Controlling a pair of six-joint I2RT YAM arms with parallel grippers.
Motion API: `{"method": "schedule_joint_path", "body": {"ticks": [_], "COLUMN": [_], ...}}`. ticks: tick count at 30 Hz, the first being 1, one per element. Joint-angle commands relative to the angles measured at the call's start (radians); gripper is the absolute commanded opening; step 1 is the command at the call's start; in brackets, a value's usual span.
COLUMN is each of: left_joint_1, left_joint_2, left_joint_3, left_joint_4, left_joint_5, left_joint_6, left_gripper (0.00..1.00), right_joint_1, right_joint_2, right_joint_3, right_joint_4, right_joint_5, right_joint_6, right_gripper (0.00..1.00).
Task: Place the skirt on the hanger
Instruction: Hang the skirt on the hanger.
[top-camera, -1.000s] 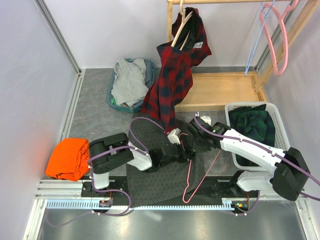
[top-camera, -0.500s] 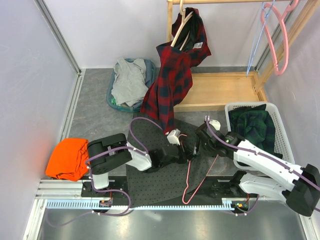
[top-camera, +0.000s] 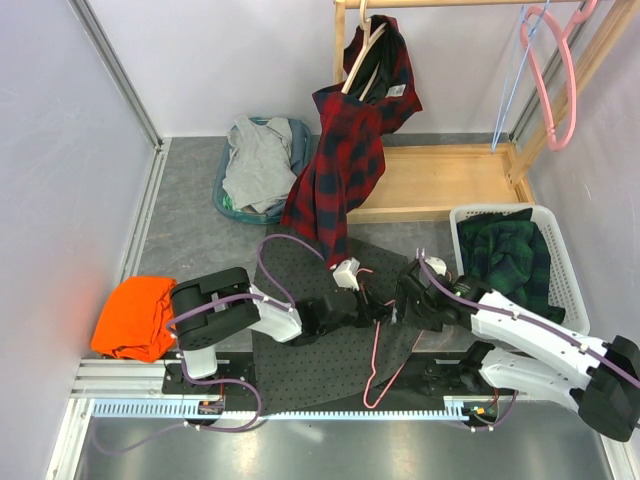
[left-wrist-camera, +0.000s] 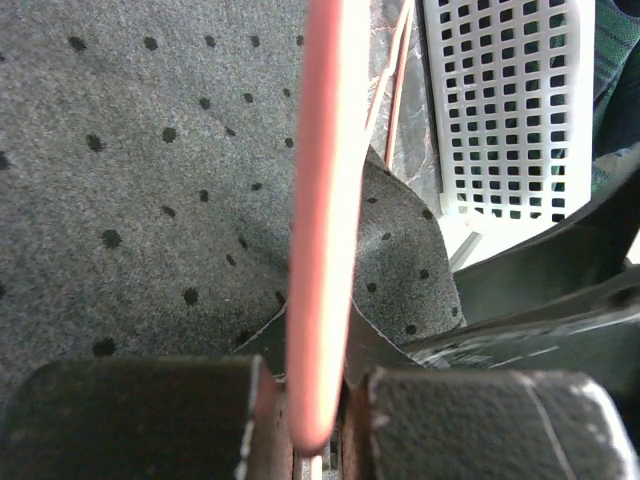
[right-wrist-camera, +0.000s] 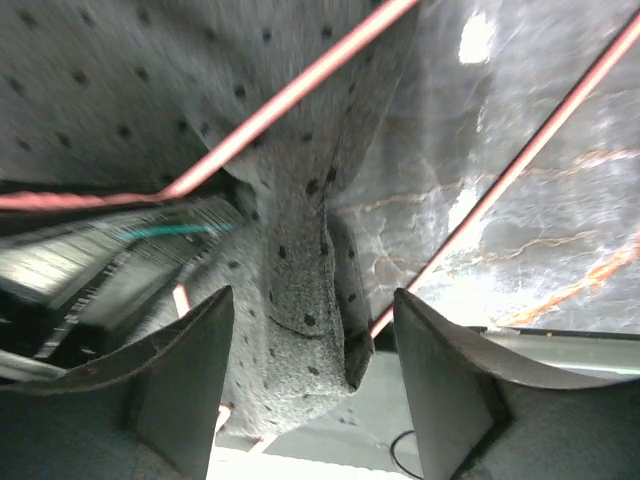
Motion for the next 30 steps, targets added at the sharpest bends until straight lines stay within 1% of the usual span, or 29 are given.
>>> {"method": "schedule_joint_path", "body": {"ticks": [1,2,3,5,6,12,14,16,19,21,25,26,27,28,29,30], "left_joint_1": [-0.003,-0.004,-0.003,-0.004,-0.004,-0.004,-0.003,-0.004,-0.004,-0.004,-0.006,-0.006,-0.006,-0.006,-0.006,-0.006], "left_joint_2": [-0.007,-0.005,-0.008,-0.011,-0.014,-0.025,-0.046,-0.066,-0.103,-0.122,-0.122,-0.119,-0.119,-0.117,-0.117,-0.117], "left_joint_3": [-0.030,-0.030,-0.030,-0.030,-0.030,-0.024,-0.022,-0.019,-0.007,0.008,0.027,0.035,0.036,0.039,0.045,0.045], "left_joint_4": [-0.131,-0.132,-0.132,-0.140,-0.145,-0.163,-0.190,-0.215,-0.269,-0.310,-0.318,-0.321,-0.319,-0.321,-0.321,-0.321], "left_joint_5": [-0.068,-0.068,-0.071,-0.076,-0.079,-0.104,-0.137,-0.188,-0.261,-0.294,-0.346,-0.352,-0.354,-0.354,-0.352,-0.352], "left_joint_6": [0.070,0.070,0.070,0.073,0.073,0.087,0.093,0.102,0.132,0.143,0.197,0.205,0.212,0.234,0.240,0.243], "left_gripper": [0.02,0.02,0.02,0.02,0.02,0.02,0.02,0.02,0.02,0.02,0.02,0.02,0.02,0.02,0.02,0.02], "right_joint_1": [0.005,0.006,0.006,0.006,0.006,0.006,0.006,0.006,0.006,0.006,0.006,0.006,0.006,0.006,0.006,0.006], "right_joint_2": [0.036,0.040,0.042,0.040,0.039,0.025,0.028,0.025,0.011,0.003,0.017,0.026,0.048,0.056,0.066,0.078], "right_joint_3": [-0.021,-0.018,-0.012,0.019,0.032,0.154,0.180,0.181,0.137,0.117,0.097,0.103,0.114,0.143,0.160,0.180], "right_joint_4": [0.044,0.041,0.026,-0.010,-0.046,-0.145,-0.159,-0.163,-0.163,-0.172,-0.189,-0.192,-0.196,-0.196,-0.196,-0.191], "right_joint_5": [-0.115,-0.119,-0.123,-0.113,-0.112,-0.109,-0.121,-0.130,-0.136,-0.170,-0.167,-0.158,-0.146,-0.064,-0.023,0.015], "right_joint_6": [-0.041,-0.052,-0.056,-0.069,-0.085,-0.135,-0.138,-0.139,-0.133,-0.135,-0.173,-0.182,-0.181,-0.176,-0.161,-0.158], "right_gripper": [0.62,0.54,0.28,0.07,0.00,0.00,0.00,0.00,0.00,0.00,0.00,0.04,0.19,0.31,0.45,0.51]}}
